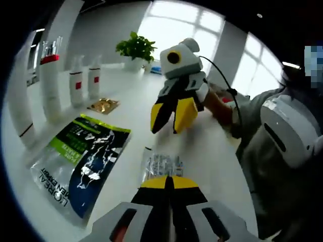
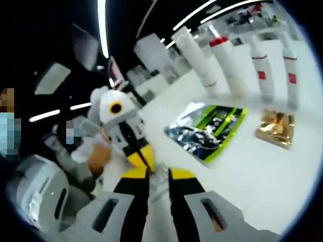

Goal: Arrange the skincare products in the storage area until every visible bottle or jar stands upright without overlapping.

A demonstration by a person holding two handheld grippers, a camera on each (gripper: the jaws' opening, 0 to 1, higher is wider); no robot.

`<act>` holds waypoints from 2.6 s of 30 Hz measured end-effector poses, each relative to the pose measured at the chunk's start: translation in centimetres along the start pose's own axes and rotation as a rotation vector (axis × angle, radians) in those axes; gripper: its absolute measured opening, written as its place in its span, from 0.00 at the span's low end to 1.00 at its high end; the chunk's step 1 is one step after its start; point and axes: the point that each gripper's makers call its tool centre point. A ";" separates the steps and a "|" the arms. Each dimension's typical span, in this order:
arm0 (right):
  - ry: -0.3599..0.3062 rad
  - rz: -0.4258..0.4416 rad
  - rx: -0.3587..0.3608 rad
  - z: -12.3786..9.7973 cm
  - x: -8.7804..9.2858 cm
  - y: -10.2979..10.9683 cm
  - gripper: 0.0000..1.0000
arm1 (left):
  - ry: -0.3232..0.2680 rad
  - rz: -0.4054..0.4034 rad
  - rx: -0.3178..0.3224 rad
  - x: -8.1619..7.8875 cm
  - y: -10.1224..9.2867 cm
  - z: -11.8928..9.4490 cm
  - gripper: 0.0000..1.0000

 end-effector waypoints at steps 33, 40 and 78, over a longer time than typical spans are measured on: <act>0.079 0.266 -0.144 0.4 1.1 0.6 0.42 | -0.022 -0.024 0.010 -0.1 0.2 -0.4 0.00; 0.100 0.346 -0.198 0.7 1.8 1.2 0.42 | -0.025 -0.024 0.008 -0.2 0.2 -0.3 0.00; -0.085 0.060 -0.040 -0.7 -3.3 1.6 0.00 | -0.491 0.034 -0.175 -7.9 3.3 -4.5 0.19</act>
Point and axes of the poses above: the point that each gripper's makers call its tool centre point, and the gripper's own axes: z roughly forward along the fingers, y roughly to its left, x roughly out of its underside, and after that the axes turned 11 degrees about z, right-handed
